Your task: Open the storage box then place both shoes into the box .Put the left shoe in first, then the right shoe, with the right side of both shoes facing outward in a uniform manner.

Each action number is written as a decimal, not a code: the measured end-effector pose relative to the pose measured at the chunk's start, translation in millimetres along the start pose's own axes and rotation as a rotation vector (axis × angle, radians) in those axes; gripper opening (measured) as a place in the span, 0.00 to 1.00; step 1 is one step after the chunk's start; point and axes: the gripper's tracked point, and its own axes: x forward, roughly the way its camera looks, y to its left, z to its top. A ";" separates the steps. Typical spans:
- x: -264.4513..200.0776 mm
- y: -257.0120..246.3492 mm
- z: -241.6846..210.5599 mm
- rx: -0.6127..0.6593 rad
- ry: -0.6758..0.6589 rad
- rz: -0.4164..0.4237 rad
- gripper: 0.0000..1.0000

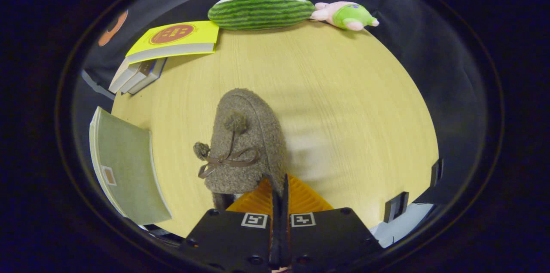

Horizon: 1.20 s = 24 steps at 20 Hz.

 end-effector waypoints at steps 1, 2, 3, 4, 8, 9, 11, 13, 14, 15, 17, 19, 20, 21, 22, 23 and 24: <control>-9.8 3.6 0.5 0.009 -0.001 0.011 0.06; -20.0 8.5 1.2 0.014 -0.005 0.025 0.06; -31.9 13.3 1.9 0.015 -0.011 0.034 0.06; -43.5 17.7 1.7 0.016 -0.017 0.041 0.06; -86.7 47.6 3.0 0.016 -0.045 0.082 0.06; -97.0 57.7 2.0 0.019 -0.046 0.099 0.06; -117.4 74.7 0.3 0.033 -0.058 0.123 0.06; -136.2 96.9 -1.3 0.031 -0.076 0.142 0.06; -144.0 109.8 -2.4 0.030 -0.086 0.155 0.06; -152.1 125.3 -6.0 0.026 -0.090 0.171 0.06; -167.7 162.2 -11.3 0.009 -0.112 0.223 0.06; -178.4 198.0 -21.5 0.005 -0.114 0.279 0.06; -181.9 213.0 -28.5 0.007 -0.108 0.302 0.06; -182.9 228.0 -34.8 -0.009 -0.102 0.320 0.06; -181.8 240.1 -39.4 -0.025 -0.097 0.329 0.06; -180.0 249.5 -43.2 -0.032 -0.099 0.331 0.06; -175.5 258.4 -45.4 -0.039 -0.102 0.326 0.06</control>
